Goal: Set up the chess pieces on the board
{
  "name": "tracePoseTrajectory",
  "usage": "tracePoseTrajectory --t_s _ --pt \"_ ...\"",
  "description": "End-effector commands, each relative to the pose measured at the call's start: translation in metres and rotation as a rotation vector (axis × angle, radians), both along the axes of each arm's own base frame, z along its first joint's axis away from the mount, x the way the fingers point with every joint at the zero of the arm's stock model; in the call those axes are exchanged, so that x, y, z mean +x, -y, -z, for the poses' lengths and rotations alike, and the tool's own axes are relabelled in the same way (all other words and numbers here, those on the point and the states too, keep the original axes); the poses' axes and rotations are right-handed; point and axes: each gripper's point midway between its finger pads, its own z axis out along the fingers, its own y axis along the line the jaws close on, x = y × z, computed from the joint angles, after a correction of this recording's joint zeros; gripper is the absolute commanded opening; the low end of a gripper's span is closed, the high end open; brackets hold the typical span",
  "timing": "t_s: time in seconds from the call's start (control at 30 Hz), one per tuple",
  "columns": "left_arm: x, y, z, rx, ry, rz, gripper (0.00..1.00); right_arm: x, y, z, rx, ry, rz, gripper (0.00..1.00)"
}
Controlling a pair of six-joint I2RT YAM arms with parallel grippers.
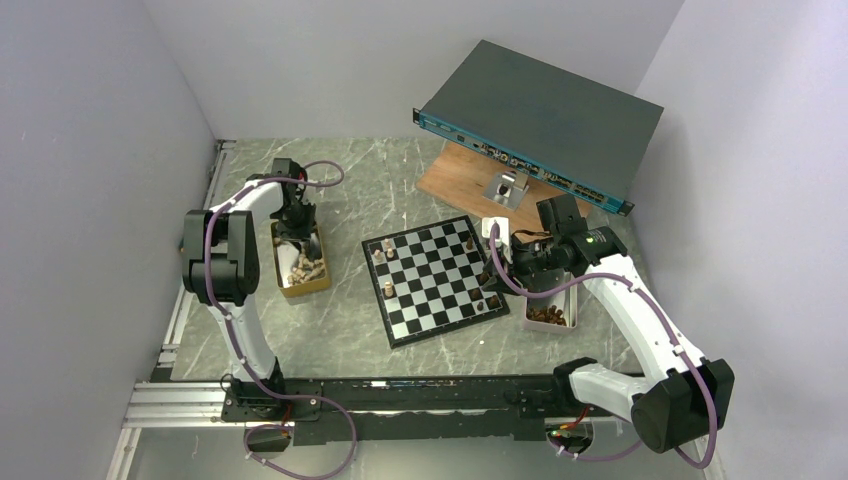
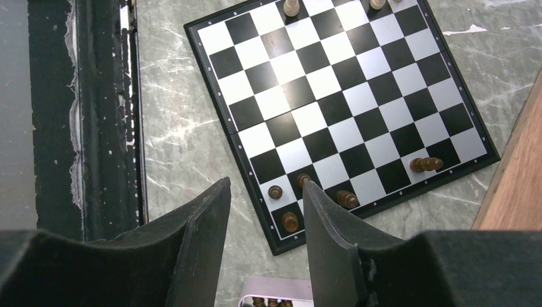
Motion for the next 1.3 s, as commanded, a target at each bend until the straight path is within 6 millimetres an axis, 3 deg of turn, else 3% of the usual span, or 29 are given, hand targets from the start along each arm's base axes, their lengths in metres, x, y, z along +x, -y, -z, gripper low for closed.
tracePoseTrajectory --t_s 0.0,0.5,0.57,0.63,0.87,1.27 --pt "0.004 0.0 -0.002 -0.008 -0.008 -0.015 0.29 -0.003 -0.004 -0.008 0.037 0.02 -0.032 0.48" --pt "0.0 -0.002 0.003 0.004 -0.033 -0.025 0.33 -0.003 -0.004 -0.008 0.036 0.019 -0.031 0.48" --pt "0.0 -0.003 0.003 0.006 -0.034 -0.027 0.31 -0.004 -0.004 -0.009 0.036 0.021 -0.031 0.48" --pt "0.001 -0.004 0.001 0.013 -0.028 -0.032 0.24 -0.003 -0.004 -0.009 0.036 0.022 -0.032 0.48" --pt "0.008 -0.008 -0.029 0.033 0.084 -0.054 0.01 -0.004 -0.004 -0.009 0.039 0.02 -0.033 0.48" --pt "0.001 -0.016 -0.105 -0.015 0.413 -0.198 0.0 -0.012 -0.02 -0.011 0.069 -0.018 -0.077 0.48"
